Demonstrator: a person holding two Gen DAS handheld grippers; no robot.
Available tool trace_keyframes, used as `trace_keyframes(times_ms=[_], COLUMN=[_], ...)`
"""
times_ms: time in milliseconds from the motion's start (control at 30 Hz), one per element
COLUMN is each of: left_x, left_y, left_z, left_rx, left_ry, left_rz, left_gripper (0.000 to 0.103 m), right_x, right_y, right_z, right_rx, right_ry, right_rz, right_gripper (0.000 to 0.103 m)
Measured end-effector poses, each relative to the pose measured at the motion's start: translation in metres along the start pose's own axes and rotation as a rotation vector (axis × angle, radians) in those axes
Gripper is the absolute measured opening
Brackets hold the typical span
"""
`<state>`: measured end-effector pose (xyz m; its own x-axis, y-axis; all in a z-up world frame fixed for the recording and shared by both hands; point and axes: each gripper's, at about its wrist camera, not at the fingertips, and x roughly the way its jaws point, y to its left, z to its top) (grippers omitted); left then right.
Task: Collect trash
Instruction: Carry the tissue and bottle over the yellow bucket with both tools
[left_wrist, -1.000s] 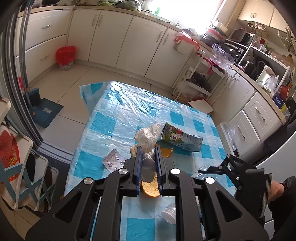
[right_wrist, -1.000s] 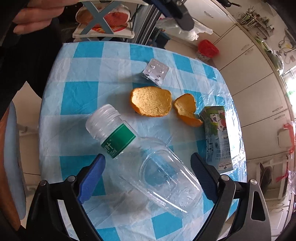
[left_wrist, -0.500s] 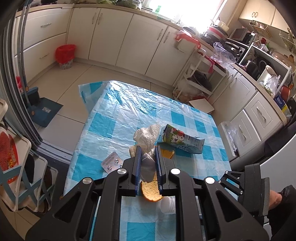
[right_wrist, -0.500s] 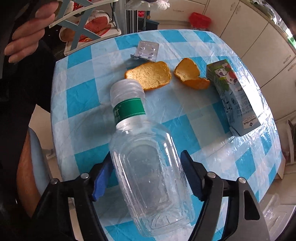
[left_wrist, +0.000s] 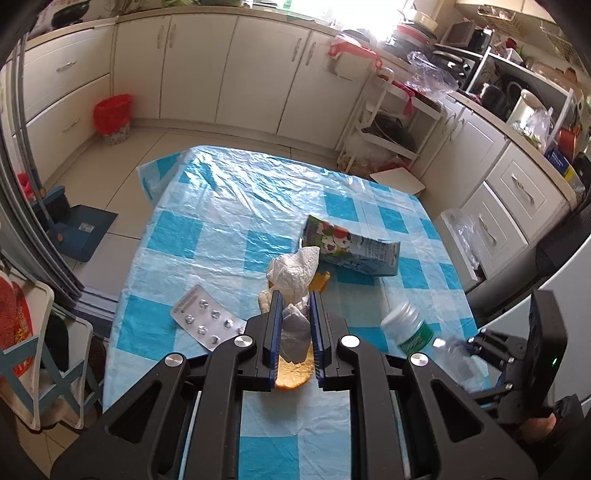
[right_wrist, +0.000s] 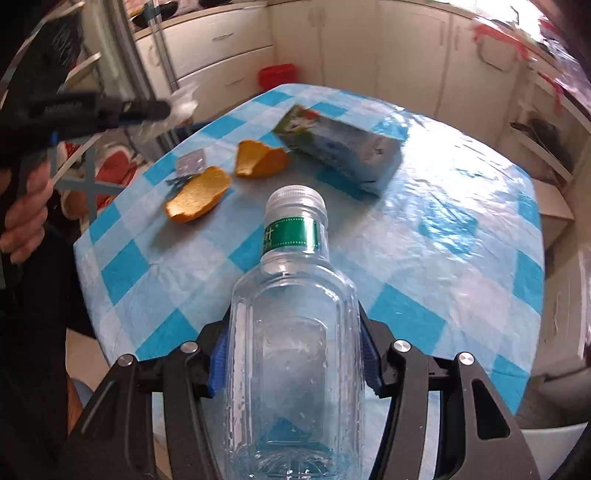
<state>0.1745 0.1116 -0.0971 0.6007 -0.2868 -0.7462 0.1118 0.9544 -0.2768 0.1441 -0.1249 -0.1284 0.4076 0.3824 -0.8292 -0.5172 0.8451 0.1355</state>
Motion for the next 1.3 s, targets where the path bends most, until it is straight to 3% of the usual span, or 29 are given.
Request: trace_keyframes(times_ms=[167,333,1300], left_x=[0.014,0.020,0.032], left_y=[-0.041,-0.066,-0.114], left_z=[-0.013,-0.023,-0.045], left_rx=[0.098,0.160,0.268], left_ry=[0.030,0.035,0.048], left_rz=[0.000,0.006,0.011], left_gripper=[0.013,0.013,0.013], right_x=[-0.022,-0.040,-0.054], right_y=[-0.040,-0.066,-0.072], right_z=[-0.001,-0.011,-0.043], right_rx=[0.183,0.310,0.318], right_ry=[-0.085,-0.146,-0.137], right_rz=[-0.043,-0.028,-0.043], right_gripper=[0.056,0.056,0.056])
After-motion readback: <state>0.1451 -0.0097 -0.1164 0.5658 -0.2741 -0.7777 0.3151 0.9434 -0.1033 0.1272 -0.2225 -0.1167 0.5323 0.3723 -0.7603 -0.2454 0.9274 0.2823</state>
